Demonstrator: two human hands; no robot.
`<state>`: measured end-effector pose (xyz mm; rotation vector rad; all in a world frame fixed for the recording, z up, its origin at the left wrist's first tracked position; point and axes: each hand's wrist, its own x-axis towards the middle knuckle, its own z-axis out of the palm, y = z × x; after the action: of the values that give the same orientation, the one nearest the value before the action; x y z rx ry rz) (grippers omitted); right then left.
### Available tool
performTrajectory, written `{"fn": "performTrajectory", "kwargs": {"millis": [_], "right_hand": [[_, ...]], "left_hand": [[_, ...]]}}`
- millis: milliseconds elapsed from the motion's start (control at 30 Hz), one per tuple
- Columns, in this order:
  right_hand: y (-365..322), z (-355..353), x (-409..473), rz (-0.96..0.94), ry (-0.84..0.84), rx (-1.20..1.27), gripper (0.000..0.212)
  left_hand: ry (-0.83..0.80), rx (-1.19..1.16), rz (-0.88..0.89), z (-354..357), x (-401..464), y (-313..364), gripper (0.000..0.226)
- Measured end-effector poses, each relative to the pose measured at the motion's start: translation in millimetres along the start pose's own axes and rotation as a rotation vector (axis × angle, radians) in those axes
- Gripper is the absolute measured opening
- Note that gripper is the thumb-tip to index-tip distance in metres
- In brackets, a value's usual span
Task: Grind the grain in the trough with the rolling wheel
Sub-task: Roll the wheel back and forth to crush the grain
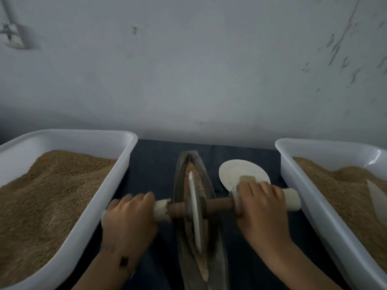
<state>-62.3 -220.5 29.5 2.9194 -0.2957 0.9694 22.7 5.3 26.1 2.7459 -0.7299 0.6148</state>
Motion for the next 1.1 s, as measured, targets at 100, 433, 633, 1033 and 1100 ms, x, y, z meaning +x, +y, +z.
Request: {"fn": "performTrajectory", "kwargs": {"millis": [100,433,633,1033,1100], "right_hand": [[4,-14,-19,-0.037,0.053,-0.027,0.043],[23,57,51,0.095,-0.293,0.006,0.017],[11,61,73,0.087,-0.112,-0.053,0.014],[6,-4,-29,-0.075,0.224,0.029,0.050],[4,3,-16,-0.073,0.164,0.031,0.040]], "left_hand": [[0.049,0.013,0.111,-16,-25,1,0.045],[-0.029,0.240,0.056,20,69,0,0.009],[-0.044,0.171,-0.071,33,82,-4,0.008],[0.087,0.037,0.090,-19,-35,0,0.043],[0.056,0.019,0.088,-10,-21,-1,0.043]]}}
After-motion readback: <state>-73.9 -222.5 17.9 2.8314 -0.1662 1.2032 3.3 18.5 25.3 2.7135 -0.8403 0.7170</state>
